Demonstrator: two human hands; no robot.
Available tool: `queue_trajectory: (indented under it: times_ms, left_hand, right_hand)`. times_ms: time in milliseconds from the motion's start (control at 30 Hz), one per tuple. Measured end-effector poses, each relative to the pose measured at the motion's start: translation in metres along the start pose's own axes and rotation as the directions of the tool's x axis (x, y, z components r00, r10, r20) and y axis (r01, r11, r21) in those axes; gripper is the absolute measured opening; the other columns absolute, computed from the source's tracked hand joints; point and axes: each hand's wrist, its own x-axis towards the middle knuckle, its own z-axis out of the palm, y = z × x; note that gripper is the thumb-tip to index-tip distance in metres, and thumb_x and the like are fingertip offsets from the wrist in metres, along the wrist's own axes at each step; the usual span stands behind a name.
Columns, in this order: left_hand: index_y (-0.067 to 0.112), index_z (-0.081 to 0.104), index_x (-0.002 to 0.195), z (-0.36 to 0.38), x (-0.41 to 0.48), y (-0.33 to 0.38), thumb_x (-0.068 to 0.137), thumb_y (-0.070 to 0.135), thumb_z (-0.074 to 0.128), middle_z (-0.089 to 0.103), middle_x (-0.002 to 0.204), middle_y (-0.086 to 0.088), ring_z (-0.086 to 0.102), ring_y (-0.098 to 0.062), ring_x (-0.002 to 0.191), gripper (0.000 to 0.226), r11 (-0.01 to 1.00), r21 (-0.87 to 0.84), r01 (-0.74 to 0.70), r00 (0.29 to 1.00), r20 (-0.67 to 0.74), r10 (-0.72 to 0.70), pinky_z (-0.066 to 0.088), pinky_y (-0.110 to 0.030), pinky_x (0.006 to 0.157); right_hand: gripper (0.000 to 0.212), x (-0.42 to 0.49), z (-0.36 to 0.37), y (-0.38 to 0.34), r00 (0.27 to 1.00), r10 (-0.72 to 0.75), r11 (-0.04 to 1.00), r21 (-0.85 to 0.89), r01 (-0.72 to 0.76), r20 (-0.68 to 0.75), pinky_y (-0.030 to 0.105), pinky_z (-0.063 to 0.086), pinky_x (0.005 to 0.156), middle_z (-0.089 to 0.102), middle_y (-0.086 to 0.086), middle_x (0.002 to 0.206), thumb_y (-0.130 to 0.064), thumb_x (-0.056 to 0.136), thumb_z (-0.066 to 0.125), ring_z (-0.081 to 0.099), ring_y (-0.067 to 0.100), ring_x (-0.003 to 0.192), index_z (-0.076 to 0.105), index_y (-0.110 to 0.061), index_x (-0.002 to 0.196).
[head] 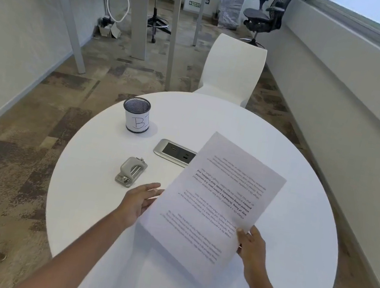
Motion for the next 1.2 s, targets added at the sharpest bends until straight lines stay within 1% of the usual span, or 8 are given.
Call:
queue_trajectory:
  times_ms: [133, 233, 333, 500, 667, 867, 1033, 1200]
  left_hand:
    - [0.005, 0.060, 0.117, 0.008, -0.001, 0.010, 0.094, 0.008, 0.049, 0.066, 0.096, -0.007, 0.065, -0.008, 0.067, 0.025, 0.950, 0.301, -0.081, 0.993, 0.101, 0.053, 0.054, -0.015, 0.064]
    - [-0.001, 0.059, 0.118, 0.022, -0.001, 0.015, 0.095, 0.006, 0.046, 0.063, 0.100, -0.009, 0.060, -0.013, 0.072, 0.027, 0.897, 0.378, -0.230, 0.973, 0.109, 0.203, 0.052, -0.015, 0.062]
    - [-0.002, 0.062, 0.114, 0.031, 0.000, 0.024, 0.093, 0.001, 0.047, 0.065, 0.097, -0.008, 0.057, -0.019, 0.082, 0.025, 0.846, 0.357, -0.395, 0.918, 0.126, 0.376, 0.051, -0.014, 0.067]
    - [0.009, 0.060, 0.109, 0.038, -0.002, 0.040, 0.090, -0.007, 0.048, 0.072, 0.069, 0.023, 0.062, 0.010, 0.067, 0.027, 0.773, 0.307, -0.555, 0.832, 0.187, 0.523, 0.050, -0.007, 0.072]
    - [-0.003, 0.058, 0.116, 0.029, 0.003, 0.033, 0.091, -0.007, 0.048, 0.064, 0.101, 0.006, 0.063, 0.013, 0.073, 0.028, 0.749, 0.335, -0.571, 0.820, 0.189, 0.540, 0.050, -0.005, 0.077]
    - [0.017, 0.063, 0.107, 0.026, 0.001, 0.028, 0.089, -0.007, 0.051, 0.072, 0.078, 0.026, 0.062, 0.015, 0.072, 0.032, 0.722, 0.377, -0.580, 0.810, 0.180, 0.558, 0.050, -0.006, 0.079]
    - [0.008, 0.060, 0.114, 0.023, -0.001, 0.025, 0.090, -0.005, 0.051, 0.062, 0.111, 0.003, 0.065, 0.011, 0.081, 0.029, 0.733, 0.356, -0.580, 0.815, 0.237, 0.529, 0.050, -0.005, 0.078]
    - [-0.002, 0.061, 0.114, 0.029, 0.000, 0.027, 0.089, -0.005, 0.051, 0.069, 0.095, 0.005, 0.064, 0.012, 0.072, 0.027, 0.759, 0.337, -0.556, 0.830, 0.183, 0.527, 0.050, -0.007, 0.075]
  right_hand:
    - [0.021, 0.000, -0.004, -0.004, 0.993, -0.081, 0.992, -0.089, 0.089, 0.088, 0.022, 0.053, 0.057, 0.069, -0.004, 0.078, -0.003, 0.092, 0.047, 0.066, 0.007, 0.065, 0.060, -0.018, 0.100]
    - [0.020, -0.002, 0.003, -0.014, 0.982, -0.168, 0.979, -0.103, 0.177, 0.085, 0.037, 0.053, 0.075, 0.070, 0.002, 0.087, -0.005, 0.092, 0.048, 0.066, 0.022, 0.081, 0.062, -0.018, 0.097]
    - [0.024, -0.004, 0.009, -0.028, 0.955, -0.291, 0.950, -0.104, 0.295, 0.053, 0.037, 0.049, 0.077, 0.068, 0.005, 0.090, -0.007, 0.092, 0.049, 0.061, 0.023, 0.083, 0.060, -0.027, 0.085]
    - [0.024, -0.002, 0.016, -0.045, 0.917, -0.398, 0.917, -0.029, 0.398, -0.028, 0.027, 0.048, 0.076, 0.067, -0.009, 0.090, -0.007, 0.092, 0.048, 0.061, 0.012, 0.084, 0.061, -0.026, 0.088]
    - [0.028, -0.002, 0.020, -0.041, 0.918, -0.397, 0.917, -0.030, 0.397, -0.007, 0.021, 0.047, 0.074, 0.066, -0.015, 0.091, -0.008, 0.093, 0.048, 0.062, 0.006, 0.087, 0.059, -0.034, 0.086]
    - [0.032, -0.004, 0.020, -0.039, 0.886, -0.461, 0.887, -0.050, 0.459, -0.055, 0.001, 0.044, 0.062, 0.065, -0.018, 0.083, -0.006, 0.093, 0.048, 0.059, -0.011, 0.070, 0.059, -0.033, 0.079]
    - [0.022, 0.000, 0.017, -0.034, 0.903, -0.428, 0.902, -0.069, 0.426, -0.024, 0.000, 0.044, 0.063, 0.065, -0.017, 0.089, -0.008, 0.092, 0.049, 0.060, -0.015, 0.077, 0.059, -0.028, 0.089]
    - [0.019, 0.003, 0.016, -0.026, 0.904, -0.421, 0.907, -0.055, 0.418, -0.077, -0.001, 0.044, 0.065, 0.066, -0.012, 0.089, -0.007, 0.091, 0.051, 0.059, -0.016, 0.075, 0.061, -0.024, 0.090]
